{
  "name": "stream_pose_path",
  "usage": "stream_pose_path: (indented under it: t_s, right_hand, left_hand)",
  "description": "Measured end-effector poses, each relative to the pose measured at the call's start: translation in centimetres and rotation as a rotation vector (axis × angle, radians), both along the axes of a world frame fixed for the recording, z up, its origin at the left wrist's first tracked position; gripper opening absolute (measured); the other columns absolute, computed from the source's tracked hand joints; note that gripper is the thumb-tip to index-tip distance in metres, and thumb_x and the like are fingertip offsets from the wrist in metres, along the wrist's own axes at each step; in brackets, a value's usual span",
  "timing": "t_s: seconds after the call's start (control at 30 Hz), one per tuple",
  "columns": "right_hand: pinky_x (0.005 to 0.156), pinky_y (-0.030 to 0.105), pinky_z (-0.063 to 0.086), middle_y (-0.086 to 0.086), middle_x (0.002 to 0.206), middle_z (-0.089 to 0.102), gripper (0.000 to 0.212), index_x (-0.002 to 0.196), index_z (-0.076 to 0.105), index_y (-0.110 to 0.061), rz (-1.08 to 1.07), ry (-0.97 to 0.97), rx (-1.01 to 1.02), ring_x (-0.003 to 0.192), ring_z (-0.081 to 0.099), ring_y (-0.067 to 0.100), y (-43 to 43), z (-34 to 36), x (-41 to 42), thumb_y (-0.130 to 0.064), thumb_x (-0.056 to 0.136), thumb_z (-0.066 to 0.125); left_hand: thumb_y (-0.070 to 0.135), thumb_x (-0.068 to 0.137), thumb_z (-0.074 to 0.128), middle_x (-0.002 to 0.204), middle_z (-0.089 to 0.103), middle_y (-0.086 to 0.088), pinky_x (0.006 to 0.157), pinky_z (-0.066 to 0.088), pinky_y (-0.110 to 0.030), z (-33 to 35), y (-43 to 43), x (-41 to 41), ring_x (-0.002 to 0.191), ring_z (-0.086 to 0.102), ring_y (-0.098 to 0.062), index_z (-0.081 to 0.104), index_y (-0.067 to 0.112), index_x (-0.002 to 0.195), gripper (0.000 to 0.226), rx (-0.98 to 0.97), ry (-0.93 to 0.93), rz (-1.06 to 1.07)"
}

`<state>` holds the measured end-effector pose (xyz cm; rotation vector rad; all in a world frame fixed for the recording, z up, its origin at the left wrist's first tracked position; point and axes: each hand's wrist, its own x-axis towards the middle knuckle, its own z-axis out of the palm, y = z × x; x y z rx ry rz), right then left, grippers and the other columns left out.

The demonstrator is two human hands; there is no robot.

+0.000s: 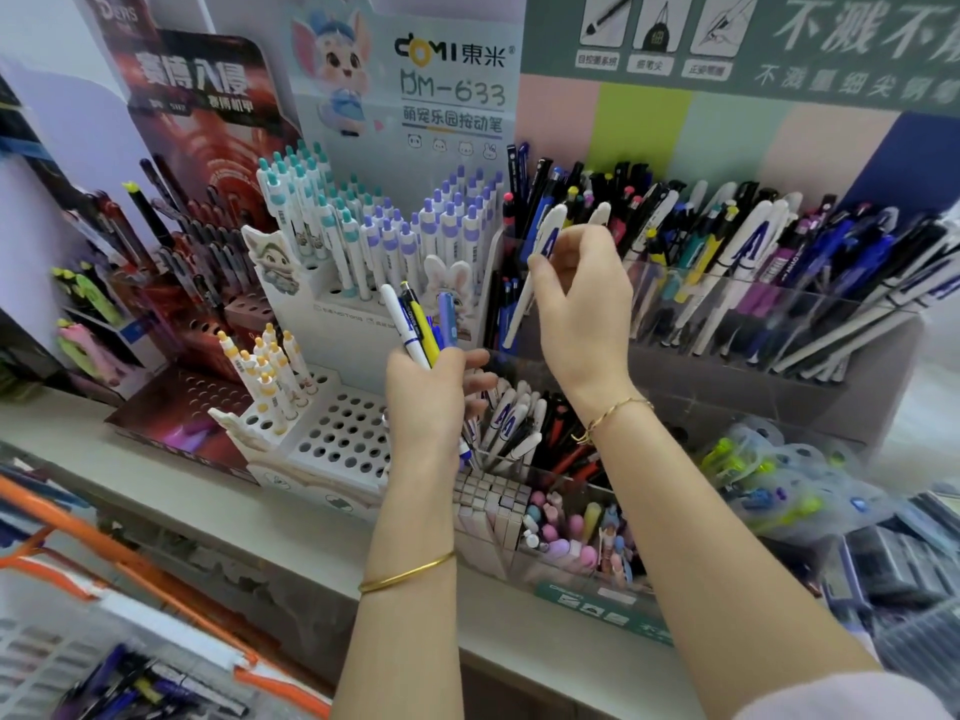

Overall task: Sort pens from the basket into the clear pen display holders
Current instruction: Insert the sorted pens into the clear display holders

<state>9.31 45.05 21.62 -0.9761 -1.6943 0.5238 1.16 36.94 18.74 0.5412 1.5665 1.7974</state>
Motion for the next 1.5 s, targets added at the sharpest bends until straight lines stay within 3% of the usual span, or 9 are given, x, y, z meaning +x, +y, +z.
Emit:
stream_pose_path:
  t_s: [0.17, 0.3, 0.47, 0.6, 0.77, 1.0, 1.1, 1.27, 1.5]
  right_hand:
    - [0.077, 0.035, 0.049, 0.003, 0.094, 0.064, 0.016, 0.099, 0.061, -0.009, -0.025, -0.248, -0.097, 0.088, 0.059, 0.019, 0.7, -1.8, -0.6, -0.024, 0.093, 0.061]
    - [0.070, 0.031, 0.038, 0.005, 0.098, 0.064, 0.023, 0.096, 0.063, -0.011, -0.121, -0.546, -0.064, 0.096, 0.055, 0.026, 0.7, -2.7, -1.0, -0.034, 0.093, 0.058]
    - [0.075, 0.033, 0.046, 0.003, 0.092, 0.065, 0.018, 0.093, 0.065, -0.011, -0.085, -0.340, -0.108, 0.089, 0.058, 0.019, 0.3, -2.5, -0.1, -0.028, 0.094, 0.058]
    - [0.065, 0.024, 0.051, -0.004, 0.077, 0.063, 0.022, 0.087, 0.067, -0.011, 0.177, -0.119, -0.280, 0.067, 0.060, 0.006, -1.0, -1.1, 0.3, -0.031, 0.093, 0.060]
    - [0.067, 0.022, 0.053, -0.001, 0.084, 0.066, 0.010, 0.094, 0.066, -0.009, 0.257, -0.099, -0.403, 0.074, 0.064, 0.012, -0.3, -0.6, 0.4, -0.016, 0.088, 0.064]
    - [0.062, 0.021, 0.048, -0.009, 0.081, 0.054, 0.011, 0.094, 0.053, -0.019, 0.091, 0.239, -0.130, 0.072, 0.055, 0.010, -0.4, 1.2, 0.1, -0.009, 0.096, 0.048]
    - [0.075, 0.035, 0.050, -0.003, 0.089, 0.055, 0.009, 0.097, 0.055, -0.015, 0.038, 0.179, -0.013, 0.086, 0.056, 0.019, -0.2, 1.0, -0.7, -0.010, 0.095, 0.048]
    - [0.078, 0.024, 0.043, -0.001, 0.095, 0.057, 0.014, 0.105, 0.059, -0.006, -0.001, 0.095, 0.051, 0.088, 0.052, 0.012, -0.1, 0.5, -1.0, -0.009, 0.095, 0.050]
    - [0.081, 0.040, 0.050, 0.004, 0.093, 0.065, 0.011, 0.101, 0.061, -0.008, -0.008, -0.146, -0.063, 0.088, 0.061, 0.021, 0.0, -1.3, -1.0, -0.011, 0.091, 0.060]
  left_hand:
    - [0.004, 0.094, 0.049, 0.092, 0.070, -0.005, 0.050, 0.053, -0.018, 0.2, -0.2, 0.5, 0.059, 0.068, -0.007, 0.049, 0.012, 0.115, 0.023, 0.030, 0.005, -0.031]
    - [0.004, 0.093, 0.051, 0.092, 0.068, -0.006, 0.050, 0.052, -0.019, 0.2, -0.2, 0.6, 0.061, 0.070, -0.008, 0.052, 0.008, 0.113, 0.021, 0.036, -0.013, -0.041]
    - [0.002, 0.093, 0.052, 0.089, 0.071, -0.006, 0.052, 0.053, -0.020, 0.4, -0.3, 0.6, 0.068, 0.072, -0.011, 0.054, 0.011, 0.110, 0.019, 0.055, -0.034, -0.083]
    - [0.002, 0.093, 0.052, 0.076, 0.072, 0.003, 0.054, 0.055, -0.020, 0.5, -0.2, 1.1, 0.065, 0.071, -0.007, 0.056, 0.020, 0.099, 0.019, 0.060, -0.014, -0.139]
    - [0.005, 0.094, 0.055, 0.061, 0.068, 0.011, 0.050, 0.050, -0.013, 0.5, 0.0, 1.3, 0.057, 0.066, 0.003, 0.056, 0.021, 0.089, 0.017, 0.063, 0.023, -0.108]
    - [0.001, 0.093, 0.052, 0.086, 0.073, -0.009, 0.062, 0.059, -0.026, -0.1, 0.3, -0.2, 0.075, 0.074, -0.018, 0.054, 0.007, 0.099, 0.009, 0.014, -0.026, 0.031]
    - [0.003, 0.095, 0.051, 0.089, 0.072, -0.008, 0.057, 0.057, -0.024, -0.2, 0.4, -0.1, 0.074, 0.074, -0.017, 0.052, 0.007, 0.106, 0.012, 0.023, -0.036, 0.054]
    - [0.008, 0.094, 0.053, 0.088, 0.074, -0.001, 0.052, 0.049, -0.021, -0.3, 0.4, 0.3, 0.063, 0.069, -0.008, 0.055, 0.014, 0.099, 0.008, -0.006, 0.027, -0.003]
    - [0.001, 0.092, 0.049, 0.067, 0.066, 0.005, 0.049, 0.045, -0.020, -0.5, 0.7, 0.2, 0.057, 0.058, -0.007, 0.055, 0.011, 0.094, 0.012, -0.022, 0.005, 0.016]
